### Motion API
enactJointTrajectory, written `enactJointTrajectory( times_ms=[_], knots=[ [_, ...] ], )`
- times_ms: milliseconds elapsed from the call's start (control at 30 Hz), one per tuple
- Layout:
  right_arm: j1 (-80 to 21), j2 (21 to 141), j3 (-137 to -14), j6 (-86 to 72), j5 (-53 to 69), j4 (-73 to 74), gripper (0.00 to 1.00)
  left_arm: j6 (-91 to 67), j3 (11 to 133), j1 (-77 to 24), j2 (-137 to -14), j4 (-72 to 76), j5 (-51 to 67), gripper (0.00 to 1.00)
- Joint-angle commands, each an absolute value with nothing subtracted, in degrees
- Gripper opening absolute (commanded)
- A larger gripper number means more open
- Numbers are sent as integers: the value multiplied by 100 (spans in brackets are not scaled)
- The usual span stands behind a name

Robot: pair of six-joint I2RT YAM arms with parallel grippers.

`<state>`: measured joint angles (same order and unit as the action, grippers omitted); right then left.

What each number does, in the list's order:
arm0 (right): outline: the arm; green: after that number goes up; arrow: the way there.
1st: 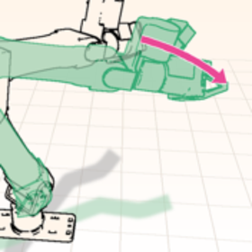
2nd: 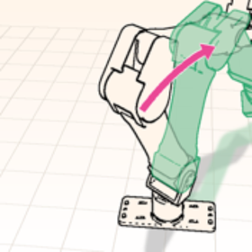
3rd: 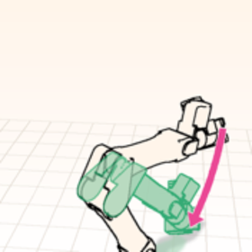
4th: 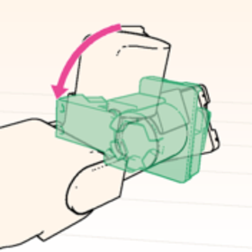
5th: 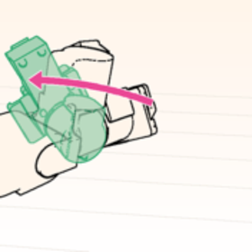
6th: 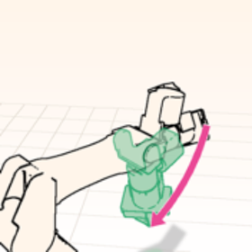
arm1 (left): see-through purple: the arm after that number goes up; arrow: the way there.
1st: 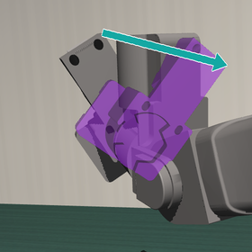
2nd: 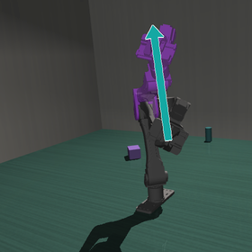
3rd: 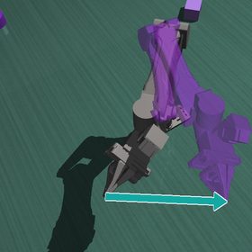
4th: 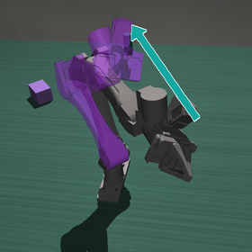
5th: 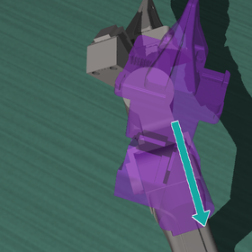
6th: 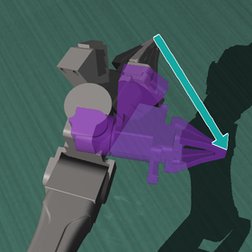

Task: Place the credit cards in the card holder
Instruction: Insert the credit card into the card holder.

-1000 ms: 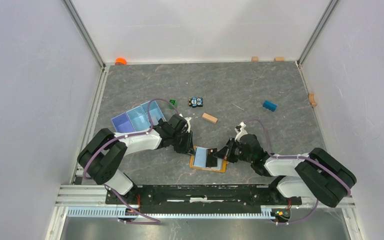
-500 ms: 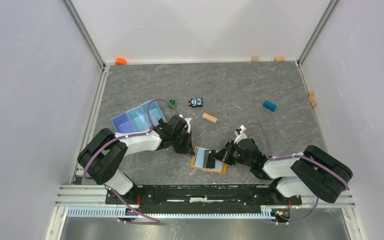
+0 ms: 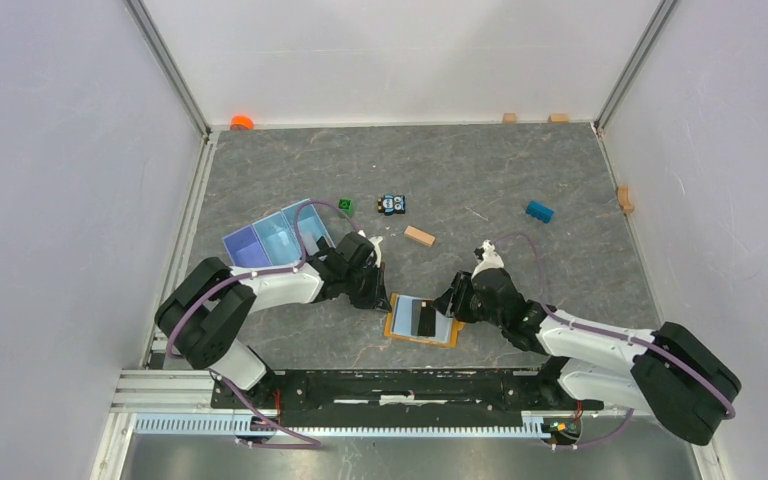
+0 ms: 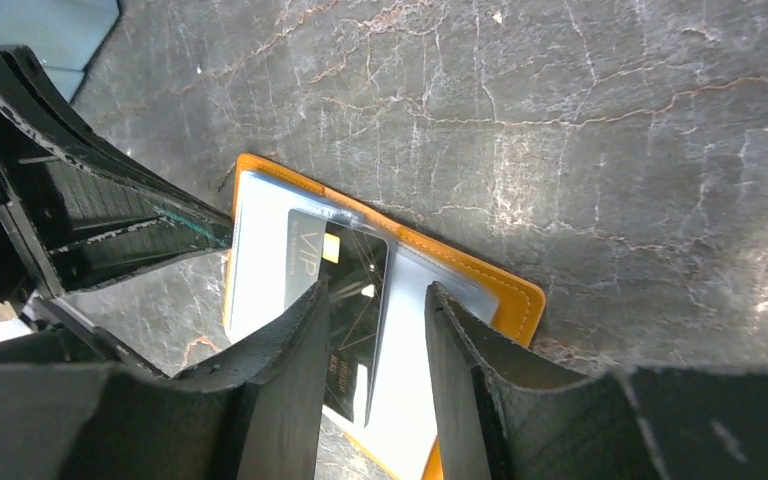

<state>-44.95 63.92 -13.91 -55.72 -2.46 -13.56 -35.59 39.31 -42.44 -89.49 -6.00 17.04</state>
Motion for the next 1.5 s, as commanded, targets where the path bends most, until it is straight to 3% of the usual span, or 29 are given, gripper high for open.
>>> enactJointTrajectory(
  times_ms=[0,533,1467],
  knots=[
    [-4624,6132,-1790,-5147,-557,-264,45,-3648,3702,-4315,-9033,-1019,1437,2],
    [-5163,6423,-1983,-5401,-375,-47,36,-3709,3700,-4359,-8993,-1019,1452,2],
    [-5453,6851,-2010,-5562,-42,-1243,34,-3936,3734,-4676,-8836,-915,1644,2]
  ],
)
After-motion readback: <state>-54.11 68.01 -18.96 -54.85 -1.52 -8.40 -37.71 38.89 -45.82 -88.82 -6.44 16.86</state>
